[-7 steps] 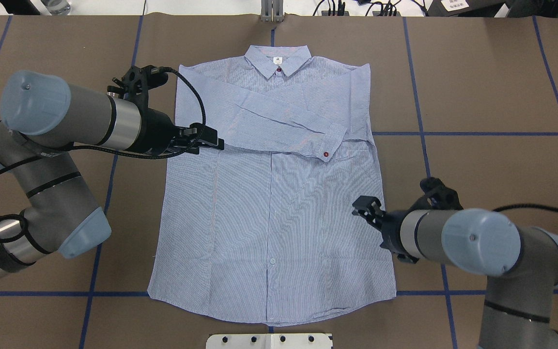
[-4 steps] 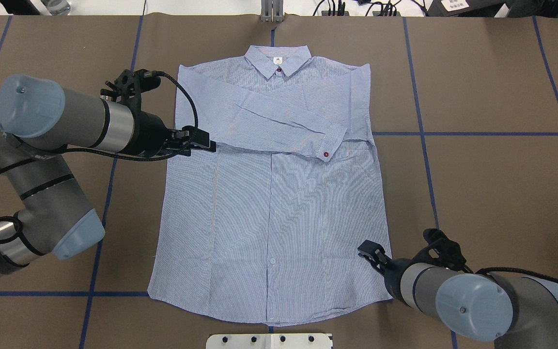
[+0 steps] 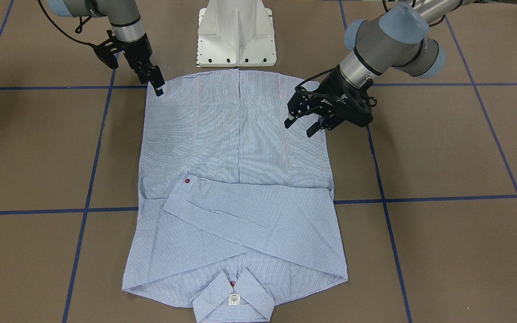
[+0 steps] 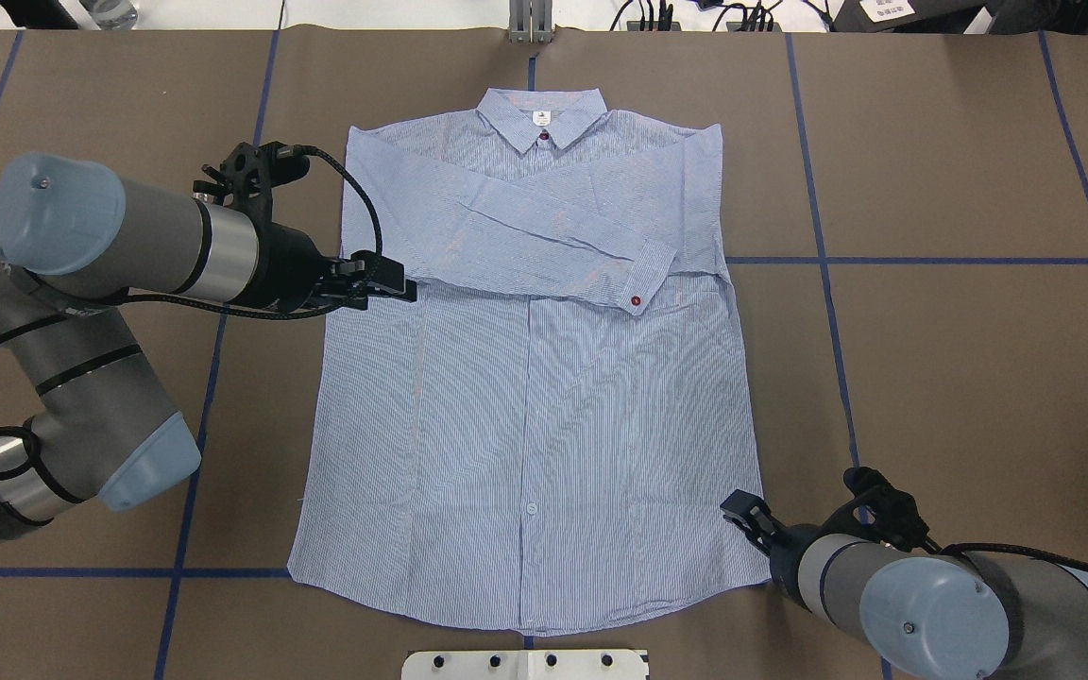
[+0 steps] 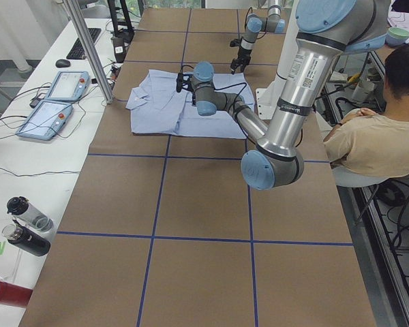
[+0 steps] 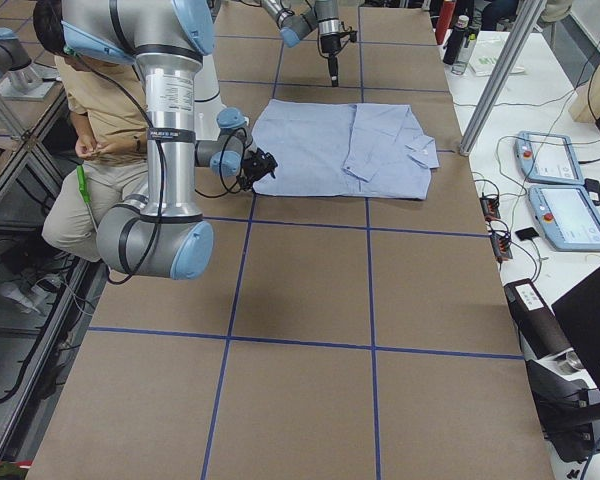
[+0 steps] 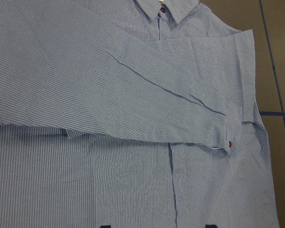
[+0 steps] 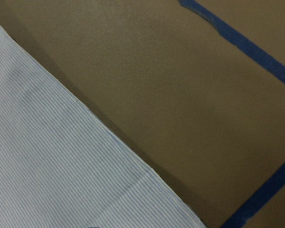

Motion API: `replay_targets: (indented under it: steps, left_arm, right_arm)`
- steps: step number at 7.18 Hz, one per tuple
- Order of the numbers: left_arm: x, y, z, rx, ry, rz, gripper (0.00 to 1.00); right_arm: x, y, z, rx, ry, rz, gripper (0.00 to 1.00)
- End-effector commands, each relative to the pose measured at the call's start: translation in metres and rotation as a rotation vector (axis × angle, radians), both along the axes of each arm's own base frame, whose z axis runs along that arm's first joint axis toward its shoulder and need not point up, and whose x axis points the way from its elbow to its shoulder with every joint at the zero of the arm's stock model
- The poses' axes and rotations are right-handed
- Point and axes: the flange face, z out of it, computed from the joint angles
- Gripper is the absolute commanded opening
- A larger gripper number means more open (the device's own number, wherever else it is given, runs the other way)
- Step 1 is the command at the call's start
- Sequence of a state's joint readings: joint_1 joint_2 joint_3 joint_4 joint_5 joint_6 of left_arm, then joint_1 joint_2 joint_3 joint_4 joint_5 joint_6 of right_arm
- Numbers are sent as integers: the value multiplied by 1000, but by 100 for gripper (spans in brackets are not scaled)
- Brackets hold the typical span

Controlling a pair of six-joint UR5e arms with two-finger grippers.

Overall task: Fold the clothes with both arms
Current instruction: 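Release the sleeve and move both grippers to the shirt hem corners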

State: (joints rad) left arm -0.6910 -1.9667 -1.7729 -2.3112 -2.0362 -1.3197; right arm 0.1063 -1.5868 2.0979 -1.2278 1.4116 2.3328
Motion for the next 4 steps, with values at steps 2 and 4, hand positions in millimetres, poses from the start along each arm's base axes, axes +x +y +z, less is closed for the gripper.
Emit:
replay_targets:
  steps: [2,4]
  left_arm:
    - [0,0,1,0,-1,-1,73]
    - [1,0,1,-1,-2,-1,73]
  right_arm:
    - [-3,9,3,-5,21,-22,89]
    - [-7,18,3,-5,21,-40,87]
